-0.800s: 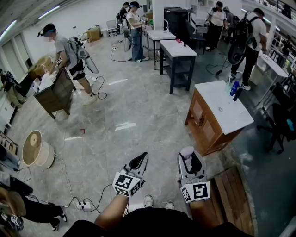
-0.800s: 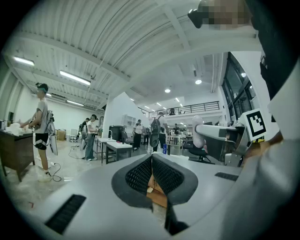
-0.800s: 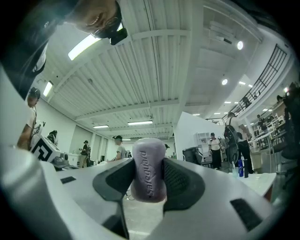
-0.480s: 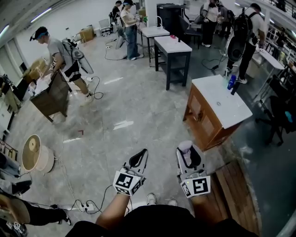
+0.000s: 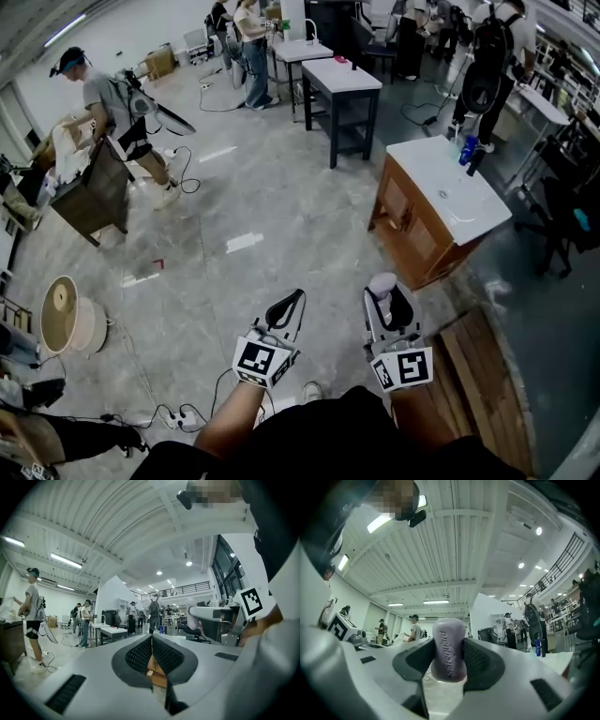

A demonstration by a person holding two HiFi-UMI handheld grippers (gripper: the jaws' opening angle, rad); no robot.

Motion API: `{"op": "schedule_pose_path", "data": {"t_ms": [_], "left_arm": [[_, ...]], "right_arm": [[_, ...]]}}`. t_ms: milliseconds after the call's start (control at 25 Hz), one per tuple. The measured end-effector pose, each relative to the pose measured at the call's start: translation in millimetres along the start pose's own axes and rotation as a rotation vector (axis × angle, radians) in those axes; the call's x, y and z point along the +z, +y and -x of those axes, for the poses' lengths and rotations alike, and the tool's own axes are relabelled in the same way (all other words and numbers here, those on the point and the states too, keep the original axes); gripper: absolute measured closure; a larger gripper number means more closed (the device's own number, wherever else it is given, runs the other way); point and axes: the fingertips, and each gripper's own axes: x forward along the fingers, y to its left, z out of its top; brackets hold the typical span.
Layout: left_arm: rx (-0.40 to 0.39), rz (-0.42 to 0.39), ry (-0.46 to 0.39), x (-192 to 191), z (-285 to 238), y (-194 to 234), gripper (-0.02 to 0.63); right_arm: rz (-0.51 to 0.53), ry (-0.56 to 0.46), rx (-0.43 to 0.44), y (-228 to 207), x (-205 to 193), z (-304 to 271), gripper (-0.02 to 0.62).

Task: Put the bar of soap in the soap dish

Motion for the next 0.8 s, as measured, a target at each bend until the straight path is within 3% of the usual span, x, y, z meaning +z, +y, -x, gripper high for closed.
{"op": "schedule_pose_path", "data": {"t_ms": [440, 800], "left_arm": [[0.016, 0.02, 0.049, -20.1, -48.3, 25.8, 0.584], [0.0, 0.013, 0.034, -7.1, -160.1, 35.9, 0.584]], "right_arm": [[-0.026, 0.043, -0.047, -51.5, -29.8, -39.5, 0.399], [-0.036, 0.059, -0.101, -146.7, -43.3, -89.6, 0.399]]}}
